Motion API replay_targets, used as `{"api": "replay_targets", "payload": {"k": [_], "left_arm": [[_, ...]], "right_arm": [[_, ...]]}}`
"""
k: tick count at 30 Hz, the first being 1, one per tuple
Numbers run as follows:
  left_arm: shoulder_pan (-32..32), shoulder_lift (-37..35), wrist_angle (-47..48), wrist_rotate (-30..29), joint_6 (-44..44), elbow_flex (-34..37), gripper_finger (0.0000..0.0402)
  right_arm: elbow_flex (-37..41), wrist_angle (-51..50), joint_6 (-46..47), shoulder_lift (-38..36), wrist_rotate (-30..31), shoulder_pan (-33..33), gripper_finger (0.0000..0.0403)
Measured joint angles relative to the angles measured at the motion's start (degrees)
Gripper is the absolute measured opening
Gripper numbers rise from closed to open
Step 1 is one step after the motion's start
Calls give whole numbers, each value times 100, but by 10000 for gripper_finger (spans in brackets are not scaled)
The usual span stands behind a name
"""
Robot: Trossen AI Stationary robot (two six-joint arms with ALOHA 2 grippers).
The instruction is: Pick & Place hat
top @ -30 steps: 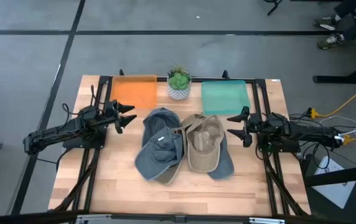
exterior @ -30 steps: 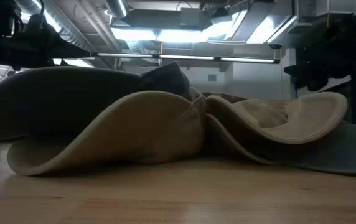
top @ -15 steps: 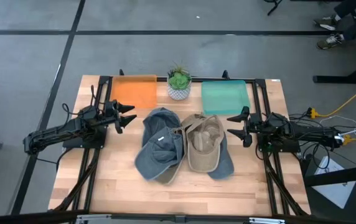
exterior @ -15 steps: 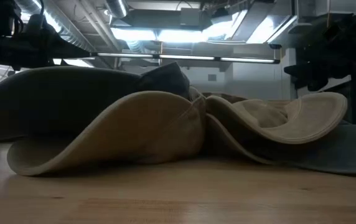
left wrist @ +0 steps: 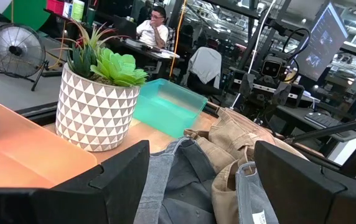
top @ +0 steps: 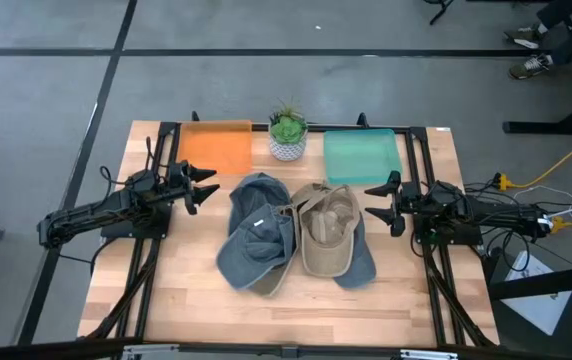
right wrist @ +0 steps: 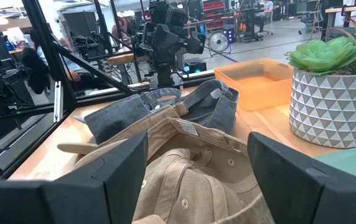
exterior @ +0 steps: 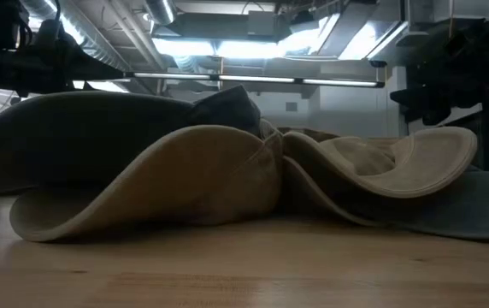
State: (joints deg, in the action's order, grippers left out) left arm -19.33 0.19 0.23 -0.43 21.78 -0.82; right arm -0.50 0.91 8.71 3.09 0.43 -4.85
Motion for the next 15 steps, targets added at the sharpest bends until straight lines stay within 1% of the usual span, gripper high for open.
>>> {"api": "replay_targets", "payload": {"k": [2,5,9,15], "left_arm": [[-2,0,0,0,0,-1,283],[0,0,0,0,0,0,283],[-1,0,0,0,0,-1,283],[-2,0,2,0,0,-2,283]], "right_arm": [[-98,-180,-26,59,-16,1,273],[-677,-827,-26,331,-48,3,273],[-1956,-1837,-17,1029,-46,5,273],[-3968,-3399,-10,2581,-47,5,273]]}}
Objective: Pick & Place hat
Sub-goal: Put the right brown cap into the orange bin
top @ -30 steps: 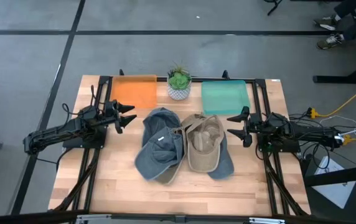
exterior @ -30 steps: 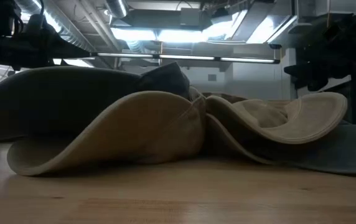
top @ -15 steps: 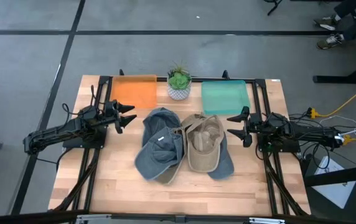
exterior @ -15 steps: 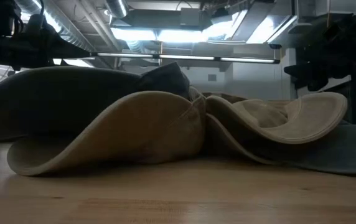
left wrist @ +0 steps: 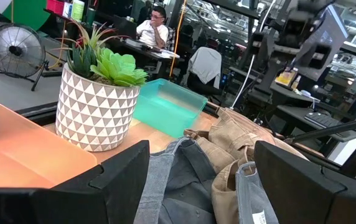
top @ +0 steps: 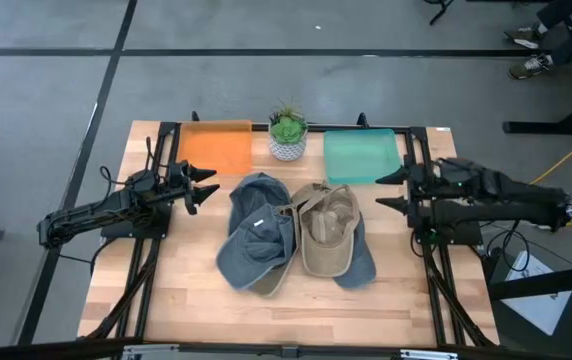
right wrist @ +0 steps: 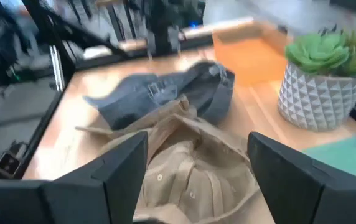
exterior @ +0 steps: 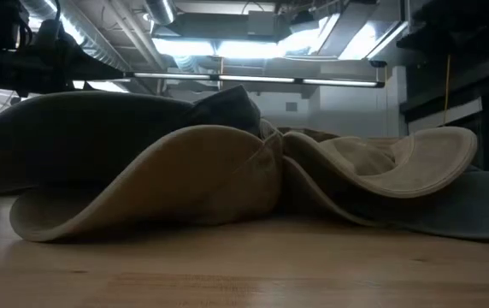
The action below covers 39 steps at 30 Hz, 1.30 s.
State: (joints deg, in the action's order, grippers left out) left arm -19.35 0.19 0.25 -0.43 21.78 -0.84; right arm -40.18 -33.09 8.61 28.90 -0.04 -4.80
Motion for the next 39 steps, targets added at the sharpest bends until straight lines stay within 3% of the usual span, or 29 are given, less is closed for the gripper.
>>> {"api": "replay_targets", "payload": {"k": [7,21,34,39], "left_arm": [[2,0,-1,0,0,1,283],[1,0,0,0,0,1,283],[0,0,0,0,0,1,283],[1,0,0,0,0,1,283]], "right_arm": [[-1771,-929,8,1838,3,154,273],[-3659,-937,-1,4480,1,358,273],[-4448,-210,35,5738,-2,743,273],[-4450,-18,955,5877,-63,780,273]]}}
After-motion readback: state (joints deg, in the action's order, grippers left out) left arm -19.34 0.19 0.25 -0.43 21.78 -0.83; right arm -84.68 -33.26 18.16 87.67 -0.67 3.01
